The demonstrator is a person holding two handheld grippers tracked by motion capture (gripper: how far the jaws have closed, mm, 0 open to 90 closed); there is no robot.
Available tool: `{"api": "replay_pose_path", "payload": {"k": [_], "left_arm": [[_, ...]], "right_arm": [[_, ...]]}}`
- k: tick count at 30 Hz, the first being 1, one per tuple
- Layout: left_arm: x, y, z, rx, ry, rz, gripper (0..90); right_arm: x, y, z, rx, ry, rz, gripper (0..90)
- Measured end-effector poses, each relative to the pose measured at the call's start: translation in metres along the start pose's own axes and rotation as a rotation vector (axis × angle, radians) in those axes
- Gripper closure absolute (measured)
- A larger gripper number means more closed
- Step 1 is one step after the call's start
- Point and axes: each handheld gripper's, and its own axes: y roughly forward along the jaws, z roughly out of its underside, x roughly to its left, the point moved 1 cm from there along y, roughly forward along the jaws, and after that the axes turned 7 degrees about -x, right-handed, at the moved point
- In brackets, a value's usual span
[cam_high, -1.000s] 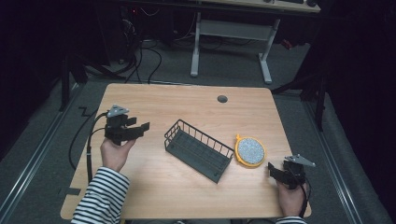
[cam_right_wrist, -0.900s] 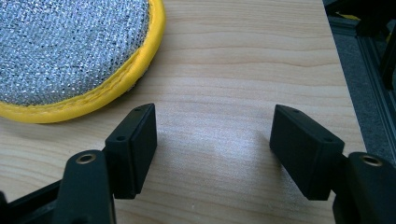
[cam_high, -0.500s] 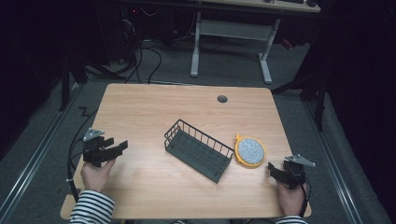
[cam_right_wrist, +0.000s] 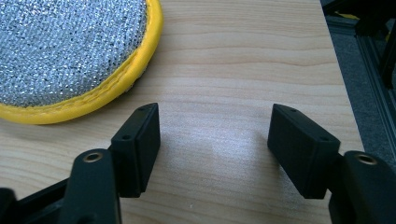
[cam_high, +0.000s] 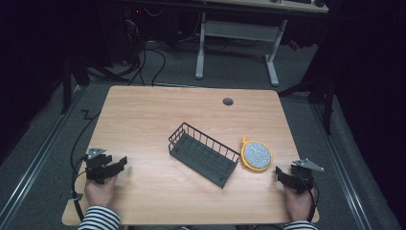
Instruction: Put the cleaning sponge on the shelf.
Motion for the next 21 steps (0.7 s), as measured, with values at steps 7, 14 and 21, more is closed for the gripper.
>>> {"api": "replay_pose_path", "payload": {"k": [7,14,21], "left_arm": [[-0.0009,0.0062,0.0035,-0.001,0.036,-0.044,34.6],[-0.0050,0.0091,0.0054,0.017,0.129,-0.063,33.2],[-0.0072,0.0105,0.0054,0.029,0.165,-0.064,30.1]], "right_arm": [[0.0011,0.0001,-0.0001,0.003,-0.011,-0.026,32.7],[0.0003,0.0014,-0.0011,0.002,-0.027,-0.037,32.7],[-0.0016,0.0010,-0.0027,0.013,-0.034,-0.049,38.9]]}}
